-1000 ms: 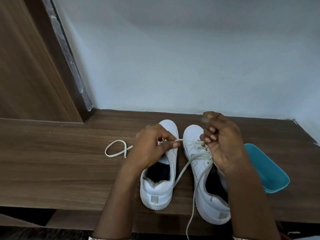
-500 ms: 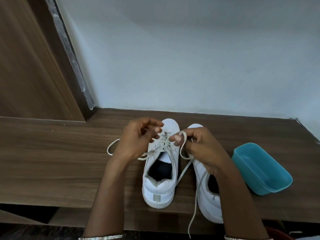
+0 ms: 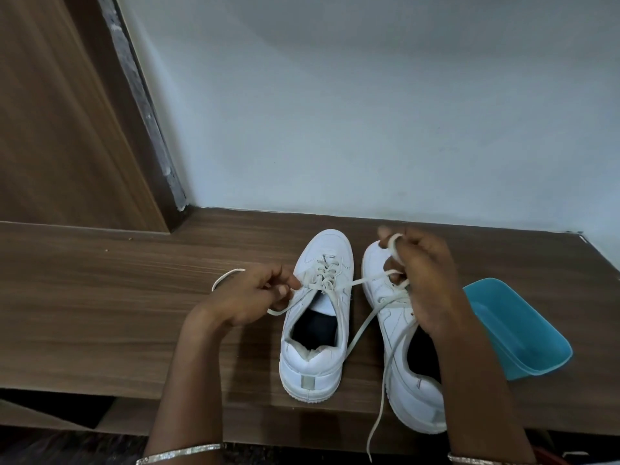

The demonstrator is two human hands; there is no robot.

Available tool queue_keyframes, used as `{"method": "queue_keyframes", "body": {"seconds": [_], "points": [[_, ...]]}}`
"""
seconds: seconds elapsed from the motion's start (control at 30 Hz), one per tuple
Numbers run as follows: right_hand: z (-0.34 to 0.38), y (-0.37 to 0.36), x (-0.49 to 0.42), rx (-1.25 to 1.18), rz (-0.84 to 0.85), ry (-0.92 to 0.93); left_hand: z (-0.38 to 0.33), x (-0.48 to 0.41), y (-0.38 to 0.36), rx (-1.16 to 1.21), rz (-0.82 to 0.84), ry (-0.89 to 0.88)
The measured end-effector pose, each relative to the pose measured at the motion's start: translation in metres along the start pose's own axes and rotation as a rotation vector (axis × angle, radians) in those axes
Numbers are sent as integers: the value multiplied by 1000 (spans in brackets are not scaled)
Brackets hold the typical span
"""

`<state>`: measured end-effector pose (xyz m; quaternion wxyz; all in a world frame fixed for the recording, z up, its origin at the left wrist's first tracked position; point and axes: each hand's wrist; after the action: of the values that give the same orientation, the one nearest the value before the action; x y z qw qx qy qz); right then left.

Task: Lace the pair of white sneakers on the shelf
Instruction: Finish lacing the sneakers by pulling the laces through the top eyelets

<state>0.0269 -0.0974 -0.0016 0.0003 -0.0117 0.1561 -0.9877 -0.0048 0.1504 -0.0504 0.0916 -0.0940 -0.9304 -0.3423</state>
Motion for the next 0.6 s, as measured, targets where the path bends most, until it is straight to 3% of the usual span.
{"method": "queue_keyframes", "body": {"seconds": [0.1, 0.2, 0.47, 0.6], "points": [[-5, -2, 3, 465, 188, 3, -2, 1, 0, 2, 30, -24], [-13, -9, 5, 665, 377, -57, -4, 1, -1, 31, 58, -29], [-15, -8, 4, 837, 358, -63, -9, 2, -3, 59, 75, -50], [-13, -8, 4, 683, 275, -122, -8, 1, -1, 72, -3, -121]]}}
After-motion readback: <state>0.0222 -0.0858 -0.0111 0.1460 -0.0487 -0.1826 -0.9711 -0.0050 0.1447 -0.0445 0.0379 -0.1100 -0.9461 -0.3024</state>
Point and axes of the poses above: each hand's wrist, its own x-axis away from the middle knuckle, its own y-axis out of the back of the hand, z = x × y, and after that the axes turned 15 degrees about -x, right-handed
